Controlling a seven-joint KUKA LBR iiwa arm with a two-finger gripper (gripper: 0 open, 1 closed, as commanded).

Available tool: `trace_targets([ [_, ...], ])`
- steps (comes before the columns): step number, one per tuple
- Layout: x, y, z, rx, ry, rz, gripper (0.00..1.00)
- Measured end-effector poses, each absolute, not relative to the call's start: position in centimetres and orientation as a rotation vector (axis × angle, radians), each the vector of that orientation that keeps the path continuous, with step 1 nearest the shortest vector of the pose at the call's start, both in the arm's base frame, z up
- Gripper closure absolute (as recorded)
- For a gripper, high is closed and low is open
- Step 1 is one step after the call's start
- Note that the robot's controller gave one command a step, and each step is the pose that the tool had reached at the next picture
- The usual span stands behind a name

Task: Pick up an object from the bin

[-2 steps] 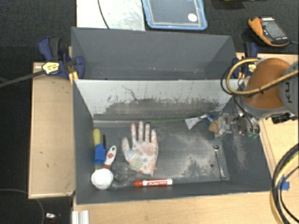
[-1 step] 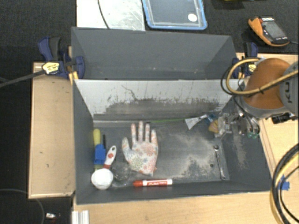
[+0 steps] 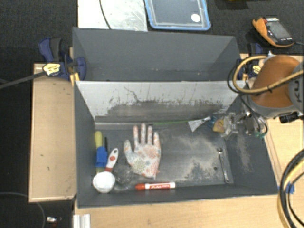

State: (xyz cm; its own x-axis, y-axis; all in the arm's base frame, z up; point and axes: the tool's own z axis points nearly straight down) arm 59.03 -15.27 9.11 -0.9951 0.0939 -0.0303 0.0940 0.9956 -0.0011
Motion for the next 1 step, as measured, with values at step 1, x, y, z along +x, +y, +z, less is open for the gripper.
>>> trace_targets([
  [1,58.92,-15.22,14.10,0.144,3.112,-0.002,1.00],
])
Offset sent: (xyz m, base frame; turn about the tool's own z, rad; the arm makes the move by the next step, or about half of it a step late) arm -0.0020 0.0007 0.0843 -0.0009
